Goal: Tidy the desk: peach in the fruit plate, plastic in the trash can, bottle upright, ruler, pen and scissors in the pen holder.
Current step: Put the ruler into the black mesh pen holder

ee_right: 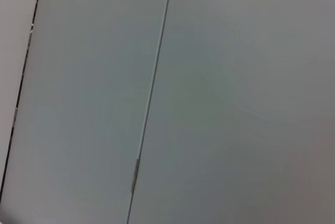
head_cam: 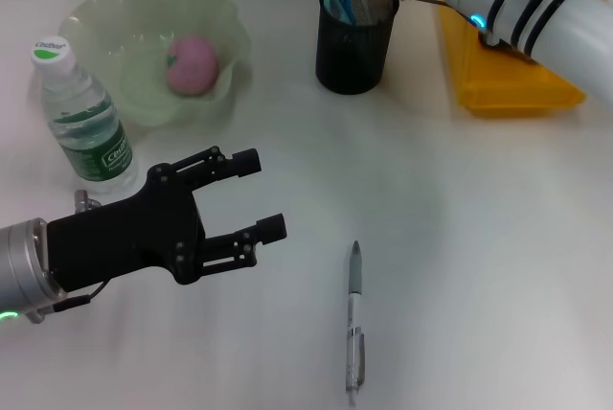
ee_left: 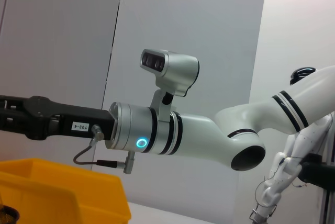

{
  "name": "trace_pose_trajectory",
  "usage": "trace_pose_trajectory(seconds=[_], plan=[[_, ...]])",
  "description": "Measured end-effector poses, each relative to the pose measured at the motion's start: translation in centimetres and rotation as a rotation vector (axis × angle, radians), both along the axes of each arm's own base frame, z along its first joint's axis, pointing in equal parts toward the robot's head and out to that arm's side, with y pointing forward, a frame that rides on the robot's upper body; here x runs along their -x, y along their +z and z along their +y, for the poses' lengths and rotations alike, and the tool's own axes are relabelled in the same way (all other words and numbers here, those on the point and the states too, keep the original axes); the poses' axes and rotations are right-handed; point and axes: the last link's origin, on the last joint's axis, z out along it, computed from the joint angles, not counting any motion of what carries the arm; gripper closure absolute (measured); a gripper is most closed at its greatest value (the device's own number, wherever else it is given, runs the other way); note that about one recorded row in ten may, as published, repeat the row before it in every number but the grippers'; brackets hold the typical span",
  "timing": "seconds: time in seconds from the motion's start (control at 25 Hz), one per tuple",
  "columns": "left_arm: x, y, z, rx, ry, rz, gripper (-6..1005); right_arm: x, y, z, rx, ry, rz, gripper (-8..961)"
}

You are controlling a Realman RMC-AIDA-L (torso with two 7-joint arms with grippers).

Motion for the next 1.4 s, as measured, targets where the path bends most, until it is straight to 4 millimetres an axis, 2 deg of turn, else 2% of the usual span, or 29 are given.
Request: trace_pose_trajectory(seconds=[0.24,0.88,1.4], plan=[[0.3,-0.1,0.3,-0.018,0.016,0.02,199,-0.1,0.0,0.0,0.001,-0.003,0.0,567],[2.6,-0.1,1.2,-0.093,0.155,0.103,198,-0.3,0.1,-0.1,-0.003,-0.002,0.009,566],[2.5,-0.4,1.3,-0.098,0.165,0.092,199,0.2,0.6,0.1,-0.003,-0.027,0.089,565]])
